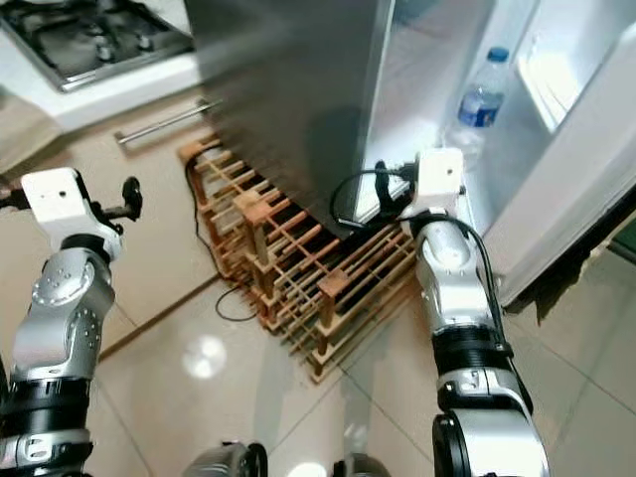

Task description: Restocking fridge

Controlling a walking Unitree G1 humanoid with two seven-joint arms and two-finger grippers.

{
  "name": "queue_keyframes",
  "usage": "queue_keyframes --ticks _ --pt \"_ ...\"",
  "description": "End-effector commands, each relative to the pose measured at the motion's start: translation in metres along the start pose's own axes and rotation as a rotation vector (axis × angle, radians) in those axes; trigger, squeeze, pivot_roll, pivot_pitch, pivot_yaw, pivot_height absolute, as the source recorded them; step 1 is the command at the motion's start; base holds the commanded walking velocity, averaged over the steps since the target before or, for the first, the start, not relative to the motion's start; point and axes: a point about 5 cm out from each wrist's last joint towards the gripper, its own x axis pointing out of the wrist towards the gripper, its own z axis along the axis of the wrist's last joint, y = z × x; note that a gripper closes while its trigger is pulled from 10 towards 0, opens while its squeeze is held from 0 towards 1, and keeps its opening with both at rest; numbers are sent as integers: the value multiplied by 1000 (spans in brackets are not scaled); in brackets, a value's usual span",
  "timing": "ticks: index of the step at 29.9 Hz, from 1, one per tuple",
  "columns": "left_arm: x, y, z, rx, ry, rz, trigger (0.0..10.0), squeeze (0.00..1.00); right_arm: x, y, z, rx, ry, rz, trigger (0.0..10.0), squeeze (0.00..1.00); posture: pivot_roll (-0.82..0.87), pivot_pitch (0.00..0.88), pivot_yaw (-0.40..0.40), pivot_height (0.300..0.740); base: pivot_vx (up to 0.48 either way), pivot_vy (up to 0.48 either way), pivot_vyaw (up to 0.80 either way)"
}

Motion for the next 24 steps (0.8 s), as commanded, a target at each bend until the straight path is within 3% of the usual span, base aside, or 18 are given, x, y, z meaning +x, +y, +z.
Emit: queue_keyframes --ticks 1,13,18,20,21,24 --pt "0 -3 1 3 6 11 10000 0 1 -6 -1 -10 3 -5 10000 0 -55 98 25 740 0 0 0" --pt "-3 -11 3 -8 31 -6 10000 0 6 -11 8 -6 -26 15 10000 0 -73 159 56 740 0 0 0" --pt "-4 -12 5 23 51 -58 10000 0 -1 -59 15 -78 -33 -125 10000 0 -58 197 111 740 0 0 0" --pt "-4 -11 6 26 53 -58 10000 0 -2 -64 15 -87 -29 -137 10000 0 -56 200 117 740 0 0 0" --pt "-4 -10 7 29 58 -74 10000 0 -5 -79 15 -111 -15 -170 10000 0 -42 212 143 740 0 0 0" --pt "-5 -8 8 32 61 -92 10000 0 -8 -90 15 -131 -5 -198 10000 0 -27 218 166 740 0 0 0"
